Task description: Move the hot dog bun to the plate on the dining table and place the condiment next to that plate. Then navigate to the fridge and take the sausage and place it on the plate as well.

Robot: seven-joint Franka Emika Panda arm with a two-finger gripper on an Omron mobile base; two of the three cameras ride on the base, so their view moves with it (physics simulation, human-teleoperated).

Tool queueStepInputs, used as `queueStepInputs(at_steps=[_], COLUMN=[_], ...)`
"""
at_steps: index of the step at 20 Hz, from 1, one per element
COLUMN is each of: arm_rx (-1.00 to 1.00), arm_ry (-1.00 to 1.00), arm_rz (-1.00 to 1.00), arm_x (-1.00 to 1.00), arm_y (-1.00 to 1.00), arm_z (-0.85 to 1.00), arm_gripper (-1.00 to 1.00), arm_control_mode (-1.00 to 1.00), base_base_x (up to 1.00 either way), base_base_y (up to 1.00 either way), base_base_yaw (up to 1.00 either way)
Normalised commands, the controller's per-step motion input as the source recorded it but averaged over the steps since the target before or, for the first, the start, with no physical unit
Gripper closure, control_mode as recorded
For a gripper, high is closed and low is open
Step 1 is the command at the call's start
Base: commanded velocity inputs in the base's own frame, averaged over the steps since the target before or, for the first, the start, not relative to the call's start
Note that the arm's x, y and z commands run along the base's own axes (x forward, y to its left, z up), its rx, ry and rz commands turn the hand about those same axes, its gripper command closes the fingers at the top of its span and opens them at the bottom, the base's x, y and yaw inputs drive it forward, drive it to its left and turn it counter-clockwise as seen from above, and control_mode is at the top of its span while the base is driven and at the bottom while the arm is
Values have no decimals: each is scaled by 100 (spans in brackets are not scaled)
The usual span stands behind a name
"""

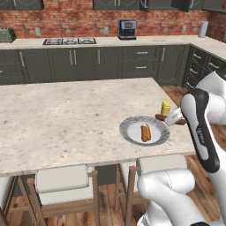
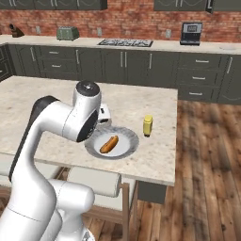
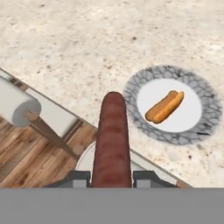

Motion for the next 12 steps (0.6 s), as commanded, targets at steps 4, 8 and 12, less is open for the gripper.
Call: queueStepInputs(at_steps=[4, 8, 12], arm_rx=[-11, -4, 0], arm_ry=[9, 4, 0], arm_rz=[4, 15, 21], arm_x=[30, 38, 29], arm_y=[-11, -23, -22], arm_z=[-36, -39, -34], arm_gripper=[100, 100, 100], arm_control_mode=[-100, -100, -100], base_base_x=[0, 0, 0], base_base_y=[0, 0, 0], base_base_yaw=[0, 0, 0])
